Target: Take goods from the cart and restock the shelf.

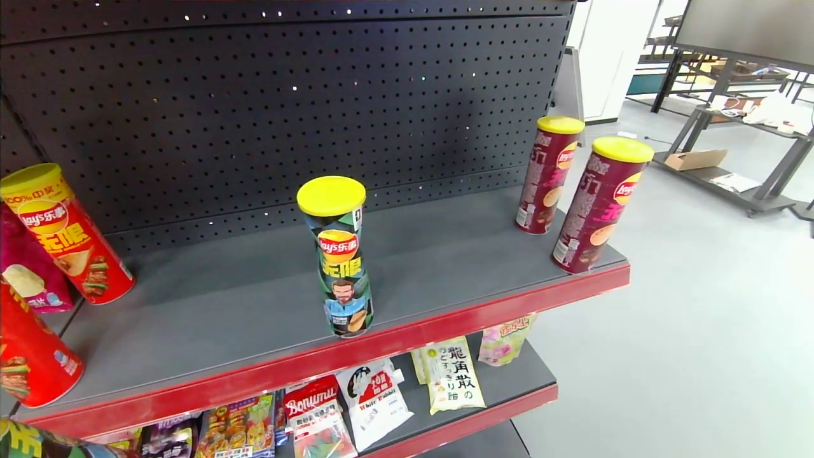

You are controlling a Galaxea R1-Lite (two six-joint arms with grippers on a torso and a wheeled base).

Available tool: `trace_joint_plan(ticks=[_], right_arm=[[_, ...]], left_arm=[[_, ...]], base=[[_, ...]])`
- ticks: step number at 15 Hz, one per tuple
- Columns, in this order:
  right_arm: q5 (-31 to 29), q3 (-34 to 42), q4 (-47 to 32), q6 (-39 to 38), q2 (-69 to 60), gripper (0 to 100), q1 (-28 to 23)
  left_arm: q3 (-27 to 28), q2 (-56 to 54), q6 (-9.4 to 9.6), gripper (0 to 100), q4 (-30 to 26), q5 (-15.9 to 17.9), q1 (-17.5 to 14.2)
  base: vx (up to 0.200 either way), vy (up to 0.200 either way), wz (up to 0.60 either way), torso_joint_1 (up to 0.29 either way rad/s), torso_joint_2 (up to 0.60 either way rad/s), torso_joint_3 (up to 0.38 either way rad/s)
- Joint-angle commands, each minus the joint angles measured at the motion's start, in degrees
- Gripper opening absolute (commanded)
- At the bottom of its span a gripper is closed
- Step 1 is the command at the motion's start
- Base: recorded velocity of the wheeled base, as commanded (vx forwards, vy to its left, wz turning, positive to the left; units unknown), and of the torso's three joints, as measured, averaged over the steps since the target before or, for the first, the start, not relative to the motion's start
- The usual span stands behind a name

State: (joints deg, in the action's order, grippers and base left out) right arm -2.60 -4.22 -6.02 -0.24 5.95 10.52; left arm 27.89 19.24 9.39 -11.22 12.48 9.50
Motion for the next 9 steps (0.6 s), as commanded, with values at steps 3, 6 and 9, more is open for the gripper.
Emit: trace_joint_plan(ticks=[3, 6, 9], right_arm=[[-5.14, 0.26, 0.4, -0.11, 1.87, 100, -2.0], [-3.29, 2.37, 4.62, -0.55, -0.41, 100, -3.23], [7.17, 4.22, 6.11, 0.95, -0.41, 100, -3.14]], left_arm=[[-0.21, 1.15, 0.02, 0, 0.14, 0.17, 0.08], [0.23, 1.68, 0.02, 0, 0.23, 0.52, 0.08], [0.58, 1.24, 0.11, 0, 0.32, 0.52, 0.0]], base=[[0.0, 0.0, 0.0, 0.0, 0.0, 0.0], [0.0, 0.0, 0.0, 0.0, 0.0, 0.0], [0.0, 0.0, 0.0, 0.0, 0.0, 0.0]])
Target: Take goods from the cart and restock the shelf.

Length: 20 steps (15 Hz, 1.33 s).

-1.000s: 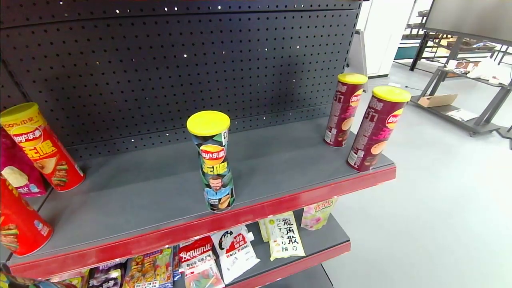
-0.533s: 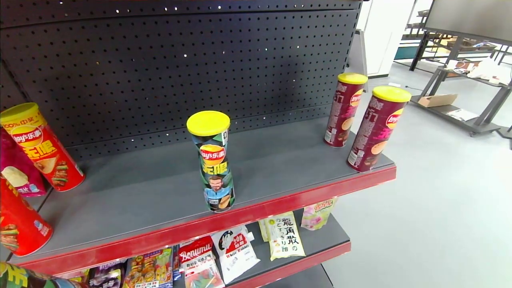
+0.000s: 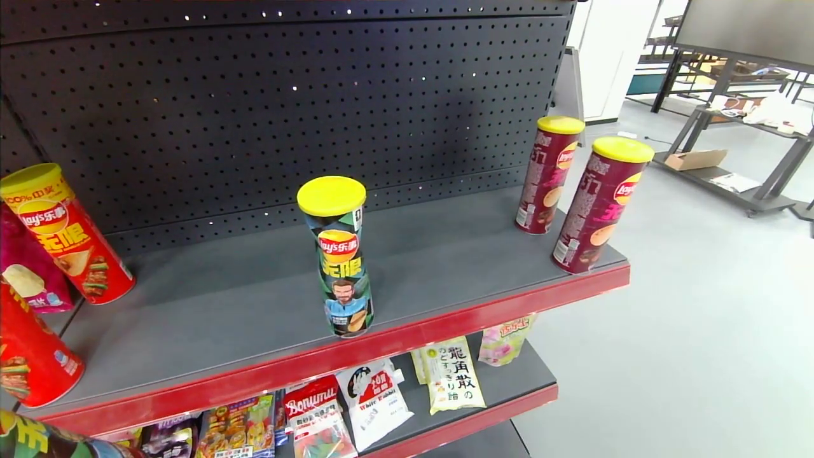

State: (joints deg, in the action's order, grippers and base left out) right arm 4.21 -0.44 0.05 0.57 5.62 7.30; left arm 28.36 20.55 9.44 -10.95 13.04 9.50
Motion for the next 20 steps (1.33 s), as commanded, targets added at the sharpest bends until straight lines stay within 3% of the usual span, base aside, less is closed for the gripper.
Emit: trace_joint_plan(ticks=[1, 2, 5, 9, 17, 18, 20], right_arm=[[-1.66, 0.44, -0.05, -0.75, -0.08, 100, -0.01], [-4.73, 0.44, -0.05, -0.92, 0.09, 100, -0.27], [-4.29, 0.35, -0.05, -0.66, 0.18, 100, -5.28], [-4.12, 0.44, -0.05, -0.75, -5.62, 100, -7.13], [-4.21, 0.44, -0.05, -0.84, -5.62, 100, -7.13], [-4.21, 0.44, -0.05, -0.84, -5.62, 100, -7.13], [-4.21, 0.44, -0.05, -0.84, -5.62, 100, -7.13]], left_arm=[[0.21, -0.16, 0.06, 0, -0.04, -0.12, 0.0], [0.3, -0.25, 0.14, 0, -0.04, -0.12, 0.0], [1.26, 0.28, 0.14, 0, -0.04, -0.21, 0.0], [0.82, -0.16, 0.32, 0, -0.04, -0.12, 0.0], [-0.58, 3.18, -0.03, 0, 0.66, 2.34, 0.0], [-0.67, 4.67, -0.21, 0, 1.98, 2.34, 0.0], [-2.6, 16.54, -1.79, 0, 16.13, 2.07, -0.09]], base=[[0.0, 0.0, 0.0, 0.0, 0.0, 0.0], [0.0, 0.0, 0.0, 0.0, 0.0, 0.0], [0.0, 0.0, 0.0, 0.0, 0.0, 0.0], [0.0, 0.0, 0.0, 0.0, 0.0, 0.0], [0.0, 0.0, 0.0, 0.0, 0.0, 0.0], [0.0, 0.0, 0.0, 0.0, 0.0, 0.0], [0.0, 0.0, 0.0, 0.0, 0.0, 0.0]])
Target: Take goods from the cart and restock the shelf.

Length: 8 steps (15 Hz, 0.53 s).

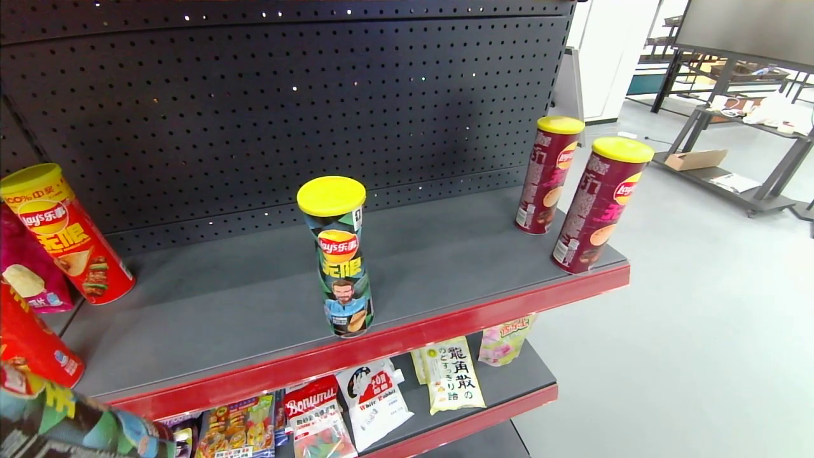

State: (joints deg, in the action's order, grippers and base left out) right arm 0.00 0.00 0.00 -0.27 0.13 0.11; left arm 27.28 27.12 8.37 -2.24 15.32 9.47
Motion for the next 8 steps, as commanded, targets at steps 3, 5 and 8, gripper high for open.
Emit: trace_joint_plan(ticks=[3, 5, 8], right_arm=[[0.0, 0.0, 0.0, 0.0, -0.13, 100, 0.07], [0.0, 0.0, 0.0, 0.0, -0.13, 100, 0.07], [0.0, 0.0, 0.0, 0.0, -0.13, 100, 0.07]], left_arm=[[-1.18, 22.18, -1.08, 0, 18.06, -0.56, -0.16], [0.58, 26.66, -1.34, 0, 20.96, -0.56, -0.24], [5.76, 37.74, -1.52, 0, 26.76, -2.05, -0.24]], base=[[0.0, 0.0, 0.0, 0.0, 0.0, 0.0], [0.0, 0.0, 0.0, 0.0, 0.0, 0.0], [0.0, 0.0, 0.0, 0.0, 0.0, 0.0]])
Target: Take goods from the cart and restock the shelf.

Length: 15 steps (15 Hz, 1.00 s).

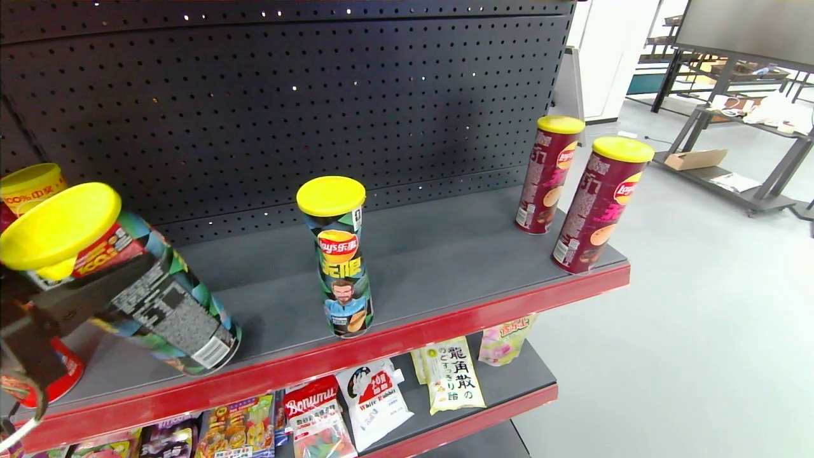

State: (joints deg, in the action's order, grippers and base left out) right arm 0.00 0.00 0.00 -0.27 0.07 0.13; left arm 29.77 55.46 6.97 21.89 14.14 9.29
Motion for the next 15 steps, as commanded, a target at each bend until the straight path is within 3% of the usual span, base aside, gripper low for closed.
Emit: trace_joint_plan(ticks=[1, 3, 5, 6, 10, 12, 15], right_arm=[[0.0, 0.0, 0.0, 0.0, -0.07, 100, 0.04], [0.0, 0.0, 0.0, 0.0, -0.07, 100, 0.04], [0.0, 0.0, 0.0, 0.0, -0.07, 100, 0.04], [0.0, 0.0, 0.0, 0.0, -0.07, 100, 0.04], [0.0, 0.0, 0.0, 0.0, -0.07, 100, 0.04], [0.0, 0.0, 0.0, 0.0, -0.07, 100, 0.04], [0.0, 0.0, 0.0, 0.0, -0.07, 100, 0.04]], left_arm=[[5.47, 13.36, -0.82, 0, 5.09, -2.54, -0.15], [10.92, 22.5, -1.08, 0, 8.87, -4.82, 0.03], [12.51, 24.53, -1.44, 0, 9.57, -5.79, -0.06], [22.44, 35.07, -3.63, 0, 10.27, -8.16, 1.96], [34.57, 47.99, -3.72, 0, 11.59, -9.57, 3.81], [39.4, 53.62, -3.72, 0, 13.17, -10.98, 5.21], [42.48, 57.84, -4.16, 0, 13.88, -12.73, 7.41]], base=[[0.0, 0.0, 0.0, 0.0, 0.0, 0.0], [0.0, 0.0, 0.0, 0.0, 0.0, 0.0], [0.0, 0.0, 0.0, 0.0, 0.0, 0.0], [0.0, 0.0, 0.0, 0.0, 0.0, 0.0], [0.0, 0.0, 0.0, 0.0, 0.0, 0.0], [0.0, 0.0, 0.0, 0.0, 0.0, 0.0], [0.0, 0.0, 0.0, 0.0, 0.0, 0.0]])
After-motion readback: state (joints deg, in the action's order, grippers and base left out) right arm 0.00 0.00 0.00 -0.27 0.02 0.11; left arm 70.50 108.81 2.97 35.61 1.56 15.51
